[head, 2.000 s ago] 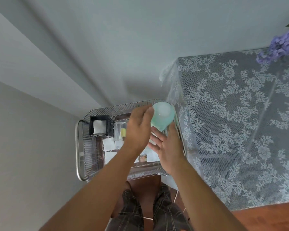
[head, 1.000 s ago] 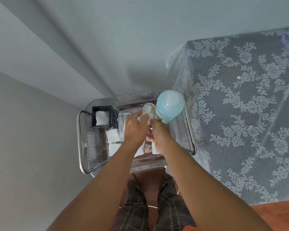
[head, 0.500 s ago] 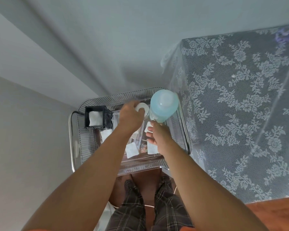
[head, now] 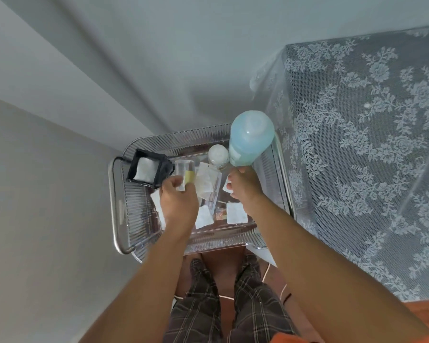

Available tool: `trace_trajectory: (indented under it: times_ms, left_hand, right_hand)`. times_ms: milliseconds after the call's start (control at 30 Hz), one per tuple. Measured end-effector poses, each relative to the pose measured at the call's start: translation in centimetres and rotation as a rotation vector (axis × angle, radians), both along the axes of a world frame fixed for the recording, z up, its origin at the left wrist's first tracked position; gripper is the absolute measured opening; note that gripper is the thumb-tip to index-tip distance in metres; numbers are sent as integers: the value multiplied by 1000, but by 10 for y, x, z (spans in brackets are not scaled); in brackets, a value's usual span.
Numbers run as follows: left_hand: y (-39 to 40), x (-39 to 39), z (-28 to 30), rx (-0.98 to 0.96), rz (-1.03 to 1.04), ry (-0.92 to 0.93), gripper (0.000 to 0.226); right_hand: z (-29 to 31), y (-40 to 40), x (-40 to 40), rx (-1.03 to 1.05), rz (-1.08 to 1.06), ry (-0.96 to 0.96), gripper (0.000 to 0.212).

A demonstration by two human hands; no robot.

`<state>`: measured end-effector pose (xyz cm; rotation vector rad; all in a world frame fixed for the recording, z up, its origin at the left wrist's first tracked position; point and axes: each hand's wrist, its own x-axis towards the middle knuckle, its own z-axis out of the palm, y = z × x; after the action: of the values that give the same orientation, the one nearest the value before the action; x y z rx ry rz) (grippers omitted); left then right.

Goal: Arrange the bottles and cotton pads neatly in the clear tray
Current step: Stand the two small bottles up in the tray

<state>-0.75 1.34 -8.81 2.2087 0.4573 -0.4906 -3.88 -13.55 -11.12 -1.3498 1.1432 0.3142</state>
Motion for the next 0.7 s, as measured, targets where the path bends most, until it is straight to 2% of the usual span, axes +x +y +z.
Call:
trace_trajectory:
  times_ms: [100,200,400,533,600,700]
  left_hand:
    - [5,-13,-8,67,8,39,28]
    - [3,-19,-12,96,33,96,40]
    - [7,-23,-14,7,16,96,49]
    - [10,-28,-13,6,-67,44,41]
    - [11,-31,-10,36,-108,0,40]
    - [14,-31,-6,74,-181,-123,38]
  right_hand:
    - [-2,15,-7,3,8,8,22]
    - [-3,37,-12,77,57,29,18]
    - [-1,69,-4,160,149,-6,20]
    - [3,76,2,113,146,6,26]
    - [4,76,-2,134,117,4,31]
    - [3,71,-8,192,52,-10,28]
